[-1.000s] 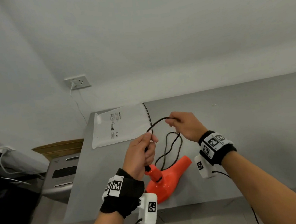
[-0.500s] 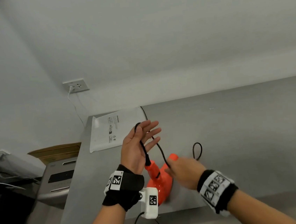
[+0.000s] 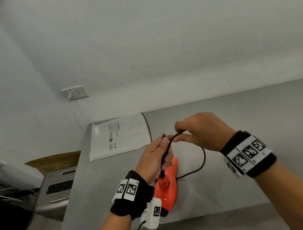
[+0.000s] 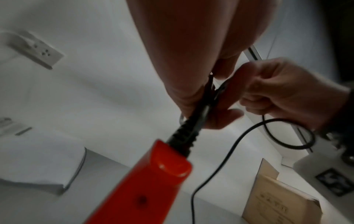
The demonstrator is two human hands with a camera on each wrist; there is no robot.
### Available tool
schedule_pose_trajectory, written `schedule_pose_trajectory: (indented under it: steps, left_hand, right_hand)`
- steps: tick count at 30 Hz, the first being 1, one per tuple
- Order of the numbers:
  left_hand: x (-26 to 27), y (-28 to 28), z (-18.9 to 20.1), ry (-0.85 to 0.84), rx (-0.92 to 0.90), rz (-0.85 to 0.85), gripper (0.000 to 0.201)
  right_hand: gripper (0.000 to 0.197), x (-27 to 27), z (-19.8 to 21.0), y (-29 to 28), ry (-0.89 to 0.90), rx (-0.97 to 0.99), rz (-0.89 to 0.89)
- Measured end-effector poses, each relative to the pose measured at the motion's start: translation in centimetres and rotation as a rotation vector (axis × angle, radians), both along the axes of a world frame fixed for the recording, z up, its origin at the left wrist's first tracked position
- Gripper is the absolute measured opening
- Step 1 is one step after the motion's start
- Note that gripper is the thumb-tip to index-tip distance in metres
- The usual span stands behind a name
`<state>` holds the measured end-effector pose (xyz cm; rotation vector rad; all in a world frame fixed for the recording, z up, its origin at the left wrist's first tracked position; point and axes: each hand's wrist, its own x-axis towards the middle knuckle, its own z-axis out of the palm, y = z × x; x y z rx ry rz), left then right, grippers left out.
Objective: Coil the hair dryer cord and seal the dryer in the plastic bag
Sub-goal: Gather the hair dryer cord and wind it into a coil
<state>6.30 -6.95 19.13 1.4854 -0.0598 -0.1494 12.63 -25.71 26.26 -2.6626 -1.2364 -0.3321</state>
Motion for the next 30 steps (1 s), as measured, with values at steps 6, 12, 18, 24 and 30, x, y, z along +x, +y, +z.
schedule_pose_trajectory:
  steps: [6,12,18,24,30]
  left_hand:
    - [-0.1,0.1,0.5,0.032,-0.074,-0.023,0.041]
    - [0.1,1.3,0.9,0.047,-0.249,-0.062,0.048]
    - [0.1,1.7,1.2,0.083,-0.259,-0.1,0.047]
    - [0.1,1.4,1.4,0.078,-0.231,-0.171,0.041]
    - [-0.3,1.0,0.9,-0.05,-0.132,-0.021,0.032]
  right_hand:
    - [0.065,2.5,-1.3,-0.1,0.004,0.071,-0.186]
    - [0.027,0.1,-6.1,2.5,0.598,0.409,0.027]
    - [0.019,-0.2,-5.9,3.2,0.693,0.51,0.017]
    - [0.022,1.5,-5.0,2.4,0.606,0.502,-0.061]
    - [0.056,1.3,-11.0,0.5,0.515,0.346,-0.338]
